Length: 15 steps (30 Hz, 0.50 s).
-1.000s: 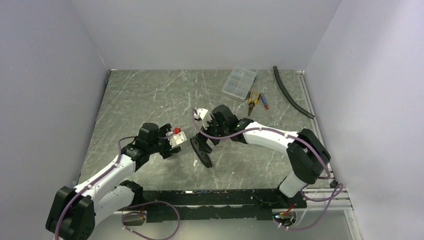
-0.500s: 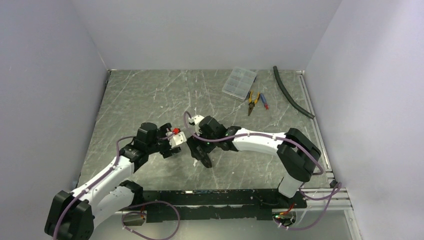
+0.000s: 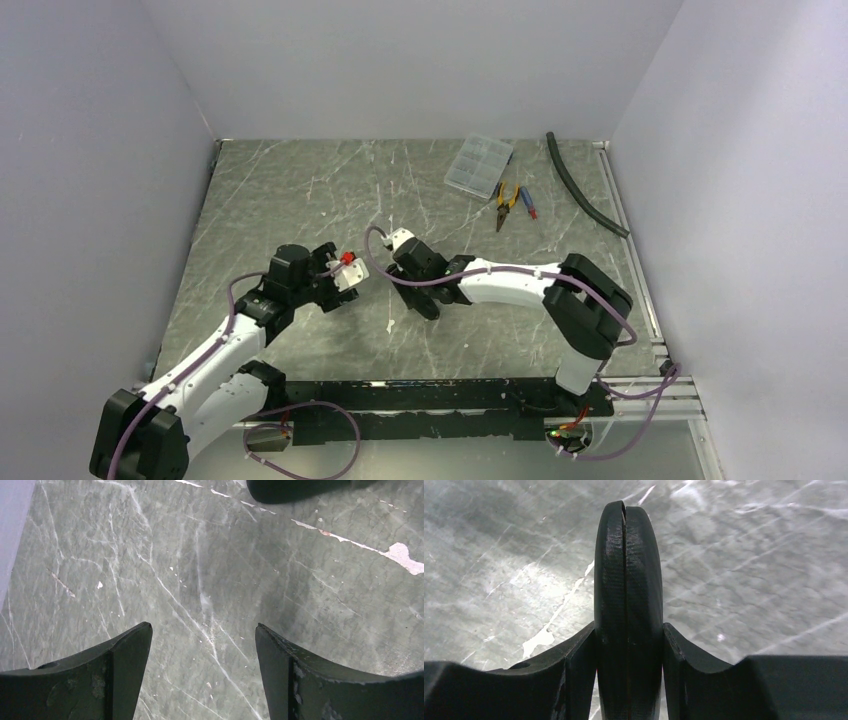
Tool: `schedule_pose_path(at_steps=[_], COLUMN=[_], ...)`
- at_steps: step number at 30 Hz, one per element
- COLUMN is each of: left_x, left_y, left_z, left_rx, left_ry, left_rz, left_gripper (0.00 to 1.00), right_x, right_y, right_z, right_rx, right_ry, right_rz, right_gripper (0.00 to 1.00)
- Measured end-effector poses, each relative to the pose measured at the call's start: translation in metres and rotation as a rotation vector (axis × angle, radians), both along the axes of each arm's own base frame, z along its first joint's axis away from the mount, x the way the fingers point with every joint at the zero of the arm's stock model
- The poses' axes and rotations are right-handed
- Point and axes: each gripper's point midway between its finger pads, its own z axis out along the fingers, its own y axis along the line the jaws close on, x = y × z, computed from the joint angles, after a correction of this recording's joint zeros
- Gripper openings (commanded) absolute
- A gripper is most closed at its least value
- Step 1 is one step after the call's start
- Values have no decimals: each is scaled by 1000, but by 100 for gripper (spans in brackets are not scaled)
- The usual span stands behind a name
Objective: Organize the sunglasses
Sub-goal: Pick up the sunglasses case from the center of the board.
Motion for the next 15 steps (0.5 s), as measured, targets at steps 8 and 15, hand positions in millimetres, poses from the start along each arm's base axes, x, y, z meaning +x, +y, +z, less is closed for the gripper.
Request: schedule_pose_path(at_steps=[8,15], left_x=[2,4], left_y=[4,7], left_z=[-2,-2], left_rx=[14,24], left_ry=[3,-4], left_rz=[21,37], left_gripper=[80,80], right_x=[38,107], right_y=[-36,-152], right_z=[26,23], right_rx=[-70,-291], right_ry=[-148,-248], right_rz=[-91,-385], right_gripper=[44,45])
